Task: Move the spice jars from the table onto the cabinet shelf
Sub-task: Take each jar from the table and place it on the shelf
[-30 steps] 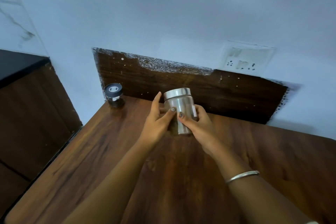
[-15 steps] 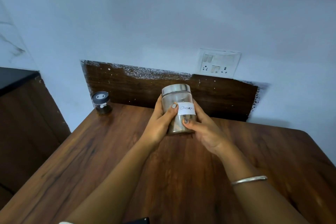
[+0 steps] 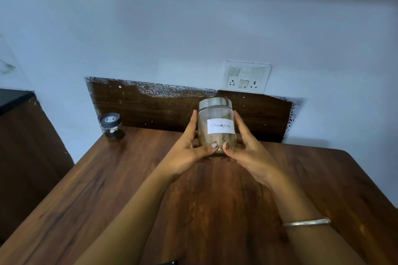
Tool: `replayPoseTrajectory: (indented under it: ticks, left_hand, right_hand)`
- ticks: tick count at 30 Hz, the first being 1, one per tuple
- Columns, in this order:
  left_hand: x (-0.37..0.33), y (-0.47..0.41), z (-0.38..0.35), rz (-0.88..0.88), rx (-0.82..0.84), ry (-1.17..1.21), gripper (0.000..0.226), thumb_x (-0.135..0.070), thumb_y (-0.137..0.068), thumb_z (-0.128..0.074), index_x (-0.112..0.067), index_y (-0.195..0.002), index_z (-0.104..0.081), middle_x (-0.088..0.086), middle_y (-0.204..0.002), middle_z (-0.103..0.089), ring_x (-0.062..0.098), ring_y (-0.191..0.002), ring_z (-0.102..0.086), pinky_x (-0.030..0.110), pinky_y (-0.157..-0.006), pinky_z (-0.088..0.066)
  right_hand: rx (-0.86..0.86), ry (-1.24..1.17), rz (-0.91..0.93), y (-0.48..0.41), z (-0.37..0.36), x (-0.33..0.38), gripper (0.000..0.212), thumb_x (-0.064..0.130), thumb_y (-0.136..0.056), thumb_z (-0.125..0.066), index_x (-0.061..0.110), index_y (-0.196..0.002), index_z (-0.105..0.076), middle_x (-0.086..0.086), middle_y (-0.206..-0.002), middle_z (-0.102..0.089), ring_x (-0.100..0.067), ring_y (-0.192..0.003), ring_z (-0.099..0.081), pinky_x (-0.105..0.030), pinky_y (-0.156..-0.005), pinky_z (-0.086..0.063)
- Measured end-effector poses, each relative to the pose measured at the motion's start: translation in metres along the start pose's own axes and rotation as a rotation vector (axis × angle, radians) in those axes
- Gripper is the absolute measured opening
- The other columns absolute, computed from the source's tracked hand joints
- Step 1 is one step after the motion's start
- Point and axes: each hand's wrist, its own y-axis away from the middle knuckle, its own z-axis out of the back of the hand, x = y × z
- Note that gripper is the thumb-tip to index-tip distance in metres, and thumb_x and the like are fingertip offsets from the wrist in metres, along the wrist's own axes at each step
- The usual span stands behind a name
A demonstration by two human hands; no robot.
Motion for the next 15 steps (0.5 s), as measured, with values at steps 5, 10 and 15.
replayPoseTrajectory:
  ticks: [5, 10, 15]
  left_hand:
    - [-0.006, -0.001, -0.009, -0.038, -0.003, -0.021, 0.093, -0.004, -0.087, -0.059, -0.037, -0.146, 0.005, -0.010, -0.121, -0.051, 0.013, -0.104, -0.060, 0.027, -0.076, -0.057]
    - [-0.011, -0.008, -0.017, -0.061, 0.048, -0.038, 0.097, -0.005, -0.085, -0.060, -0.038, -0.145, 0.008, -0.018, -0.128, -0.044, 0.010, -0.112, -0.055, 0.029, -0.081, -0.056]
    - [-0.015, -0.018, -0.031, -0.099, 0.072, -0.096, 0.099, -0.008, -0.085, -0.061, -0.040, -0.145, 0.011, -0.005, -0.145, -0.039, 0.009, -0.119, -0.052, 0.034, -0.095, -0.050]
  right_hand:
    - [-0.008, 0.031, -0.009, 0.009, 0.015, 0.011, 0.100, 0.035, -0.050, -0.084, 0.069, -0.124, -0.026, -0.006, -0.103, -0.056, -0.019, -0.106, -0.061, -0.036, -0.091, -0.051]
    - [-0.059, 0.169, 0.033, 0.013, 0.030, 0.019, 0.109, 0.037, -0.050, -0.084, 0.062, -0.134, -0.019, -0.001, -0.091, -0.061, -0.006, -0.086, -0.065, -0.020, -0.074, -0.051]
    - [-0.097, 0.201, 0.041, 0.018, 0.043, 0.024, 0.114, 0.031, -0.053, -0.083, 0.050, -0.143, -0.015, -0.004, -0.096, -0.068, -0.006, -0.093, -0.066, -0.014, -0.074, -0.049]
